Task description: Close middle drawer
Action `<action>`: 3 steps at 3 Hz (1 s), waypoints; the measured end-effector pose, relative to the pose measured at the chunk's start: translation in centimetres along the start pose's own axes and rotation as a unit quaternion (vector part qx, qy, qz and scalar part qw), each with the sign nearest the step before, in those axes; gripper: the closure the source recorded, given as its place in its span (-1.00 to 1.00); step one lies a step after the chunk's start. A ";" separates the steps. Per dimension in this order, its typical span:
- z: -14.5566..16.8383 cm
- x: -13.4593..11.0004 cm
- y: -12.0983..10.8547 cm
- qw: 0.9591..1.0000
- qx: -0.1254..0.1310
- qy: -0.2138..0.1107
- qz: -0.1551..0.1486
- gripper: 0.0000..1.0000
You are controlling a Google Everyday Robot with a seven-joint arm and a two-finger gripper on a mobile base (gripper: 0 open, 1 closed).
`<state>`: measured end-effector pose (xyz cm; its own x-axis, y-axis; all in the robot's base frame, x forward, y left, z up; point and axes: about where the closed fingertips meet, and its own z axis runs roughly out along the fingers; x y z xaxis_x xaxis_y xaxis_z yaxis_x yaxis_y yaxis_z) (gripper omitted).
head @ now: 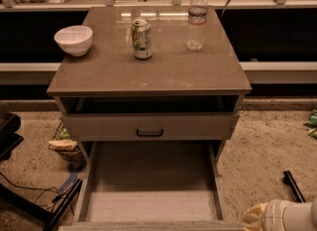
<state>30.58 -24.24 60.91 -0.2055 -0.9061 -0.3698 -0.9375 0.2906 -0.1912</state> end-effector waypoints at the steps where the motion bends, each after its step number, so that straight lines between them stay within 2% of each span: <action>1: 2.7 0.9 3.1 1.000 -0.016 -0.008 0.025 1.00; 2: 2.7 0.9 3.1 1.000 -0.016 -0.008 0.025 1.00; 3: 4.8 1.3 4.2 0.998 -0.030 -0.033 0.033 1.00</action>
Offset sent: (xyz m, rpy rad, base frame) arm -0.0203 0.0079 -0.0294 0.0321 0.0341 -0.0268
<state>27.75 -22.75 55.30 -0.2499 -0.8626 -0.4399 -0.9382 0.3280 -0.1101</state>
